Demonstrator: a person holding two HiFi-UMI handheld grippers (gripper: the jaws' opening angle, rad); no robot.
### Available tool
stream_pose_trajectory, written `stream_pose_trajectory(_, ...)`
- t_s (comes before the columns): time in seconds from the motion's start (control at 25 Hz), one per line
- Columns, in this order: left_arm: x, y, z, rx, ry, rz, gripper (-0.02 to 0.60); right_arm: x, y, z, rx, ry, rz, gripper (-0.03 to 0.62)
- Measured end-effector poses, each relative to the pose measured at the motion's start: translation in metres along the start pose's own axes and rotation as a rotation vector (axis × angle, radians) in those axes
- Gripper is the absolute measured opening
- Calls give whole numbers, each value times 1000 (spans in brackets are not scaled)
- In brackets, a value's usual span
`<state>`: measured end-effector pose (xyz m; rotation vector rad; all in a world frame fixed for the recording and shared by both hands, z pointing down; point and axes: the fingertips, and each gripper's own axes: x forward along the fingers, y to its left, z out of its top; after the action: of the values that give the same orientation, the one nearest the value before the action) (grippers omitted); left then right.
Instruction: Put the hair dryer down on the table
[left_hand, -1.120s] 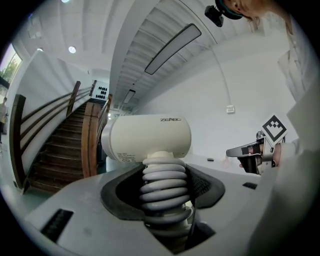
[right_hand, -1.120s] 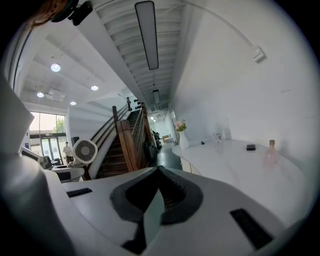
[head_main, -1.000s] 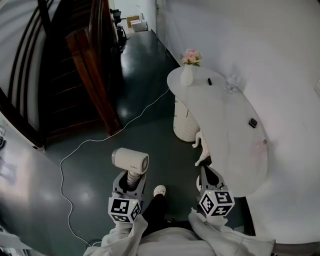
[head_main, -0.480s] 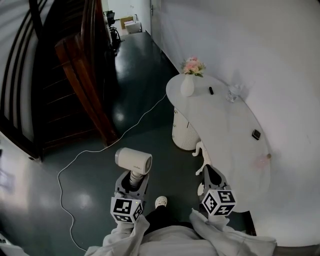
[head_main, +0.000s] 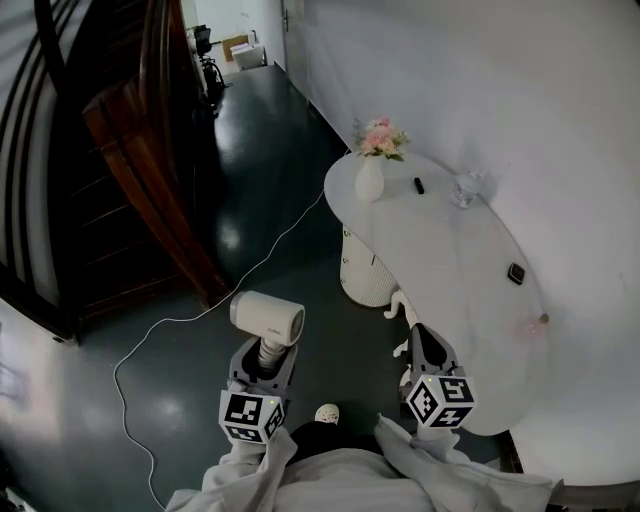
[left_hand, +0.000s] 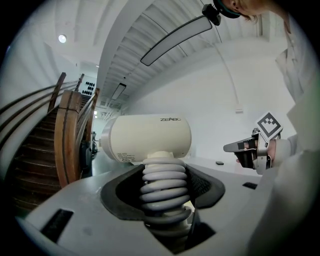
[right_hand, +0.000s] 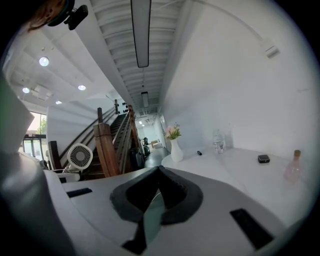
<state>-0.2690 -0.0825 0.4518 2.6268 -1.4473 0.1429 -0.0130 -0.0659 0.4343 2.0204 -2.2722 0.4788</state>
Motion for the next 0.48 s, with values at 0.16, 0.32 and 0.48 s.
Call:
stream_pose_trajectory(0.16, 10, 7, -5, 19, 18, -28, 230, 7, -4, -8, 22, 4, -32, 49)
stream_pose_trajectory(0.32, 14, 11, -7, -26, 24, -40, 230, 9, -10, -8, 31, 19, -57, 49)
stream_pose_trajectory(0.48, 15, 19, -7, -51, 12, -28, 230, 22, -7, -7, 17, 31, -49, 49)
